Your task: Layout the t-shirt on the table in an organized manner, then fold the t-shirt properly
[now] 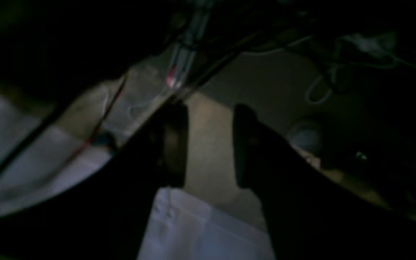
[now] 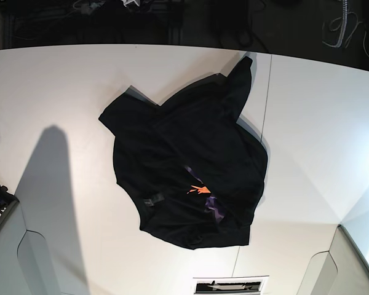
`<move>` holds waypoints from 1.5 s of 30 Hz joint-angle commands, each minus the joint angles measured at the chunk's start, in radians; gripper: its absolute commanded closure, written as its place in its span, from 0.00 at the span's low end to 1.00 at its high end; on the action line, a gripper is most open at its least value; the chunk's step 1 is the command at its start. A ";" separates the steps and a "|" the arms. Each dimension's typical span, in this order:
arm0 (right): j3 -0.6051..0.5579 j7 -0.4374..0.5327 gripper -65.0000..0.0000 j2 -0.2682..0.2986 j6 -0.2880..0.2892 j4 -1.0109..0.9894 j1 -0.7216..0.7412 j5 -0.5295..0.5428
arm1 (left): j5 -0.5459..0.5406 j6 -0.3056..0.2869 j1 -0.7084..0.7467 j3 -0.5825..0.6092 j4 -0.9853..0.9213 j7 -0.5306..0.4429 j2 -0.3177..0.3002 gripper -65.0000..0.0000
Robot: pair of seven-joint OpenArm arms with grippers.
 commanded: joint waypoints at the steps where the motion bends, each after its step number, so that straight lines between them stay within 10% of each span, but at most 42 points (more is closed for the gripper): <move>1: 0.002 0.008 0.67 0.013 0.037 0.032 -0.025 -0.005 | -0.002 -0.010 0.022 -0.020 0.039 -0.008 -0.006 0.88; 7: 0.002 0.008 0.67 0.092 0.187 0.304 -0.183 -0.002 | -0.001 -0.010 0.169 -0.206 0.265 -0.007 -0.048 0.88; 21: 0.003 0.008 0.67 0.322 0.192 1.101 -0.603 0.095 | -0.002 -0.011 0.501 -0.480 0.898 0.163 -0.160 0.87; 27: 0.003 0.002 0.67 0.410 0.191 1.413 -0.711 0.096 | -0.005 -0.011 0.662 -0.570 1.226 0.183 -0.232 0.66; 38: 0.112 -0.037 0.66 0.445 0.159 1.759 -0.661 0.244 | -0.088 -0.011 0.854 -0.799 1.742 0.241 -0.299 0.58; 45: 0.182 -0.092 0.40 0.431 0.153 1.732 -0.423 0.319 | -0.250 -0.011 0.851 -0.884 1.810 0.178 -0.312 0.54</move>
